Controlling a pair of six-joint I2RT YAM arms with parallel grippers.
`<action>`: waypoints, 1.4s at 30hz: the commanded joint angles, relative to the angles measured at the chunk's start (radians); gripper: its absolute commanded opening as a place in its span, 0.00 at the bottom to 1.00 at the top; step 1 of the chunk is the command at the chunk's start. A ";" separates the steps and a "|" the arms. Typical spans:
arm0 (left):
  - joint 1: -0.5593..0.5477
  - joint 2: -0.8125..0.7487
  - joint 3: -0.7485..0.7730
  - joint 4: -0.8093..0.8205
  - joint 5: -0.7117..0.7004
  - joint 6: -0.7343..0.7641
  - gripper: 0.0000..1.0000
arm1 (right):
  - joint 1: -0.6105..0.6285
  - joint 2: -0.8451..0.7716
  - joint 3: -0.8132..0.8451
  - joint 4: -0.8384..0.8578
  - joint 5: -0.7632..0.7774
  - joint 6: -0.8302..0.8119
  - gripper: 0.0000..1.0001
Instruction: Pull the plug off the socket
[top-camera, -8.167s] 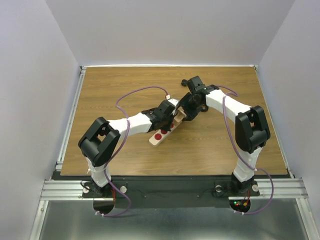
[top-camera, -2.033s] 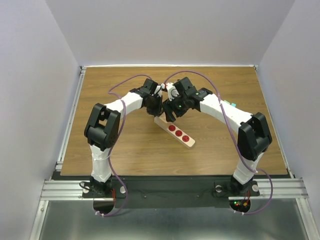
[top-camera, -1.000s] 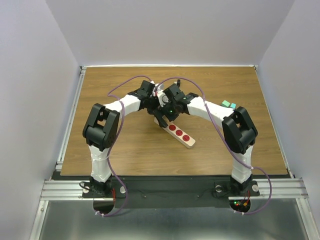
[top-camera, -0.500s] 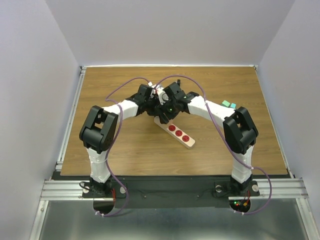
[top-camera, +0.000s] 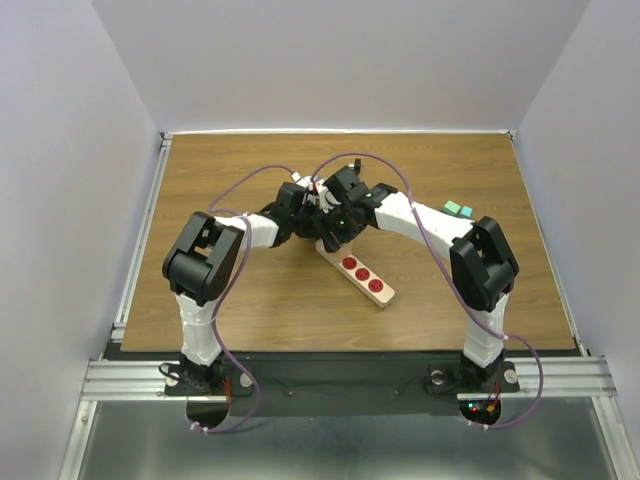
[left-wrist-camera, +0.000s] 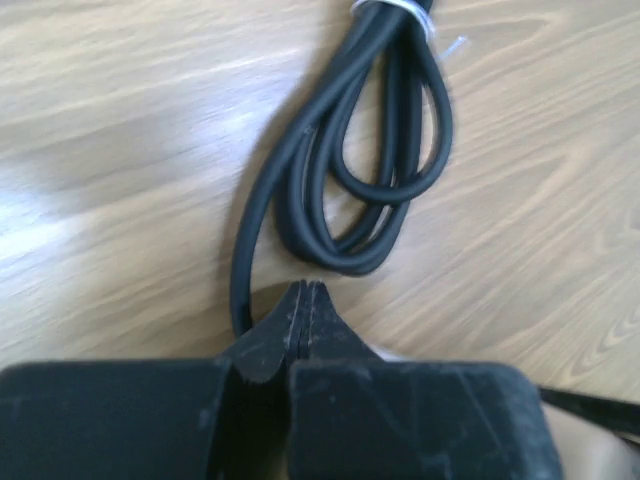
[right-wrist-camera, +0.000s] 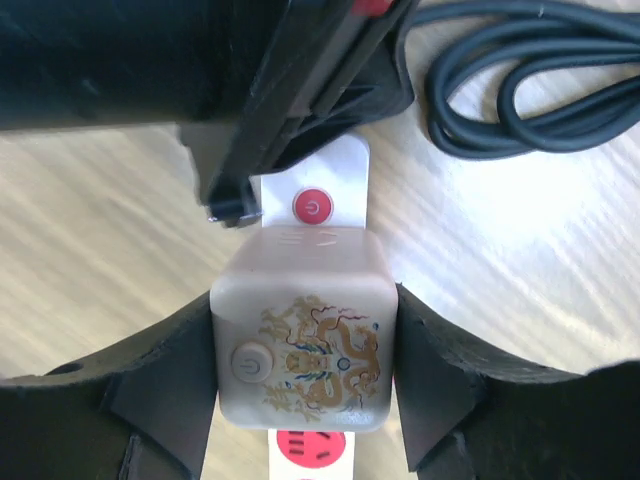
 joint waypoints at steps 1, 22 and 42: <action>-0.118 0.141 -0.159 -0.259 -0.003 -0.042 0.00 | -0.016 -0.148 0.127 0.132 0.082 0.103 0.00; -0.045 -0.183 0.135 -0.527 -0.027 -0.030 0.00 | -0.018 -0.218 -0.109 0.166 0.105 0.106 0.01; 0.003 -0.174 0.169 -0.500 0.149 -0.031 0.00 | -0.018 -0.183 -0.283 0.333 0.110 0.138 0.00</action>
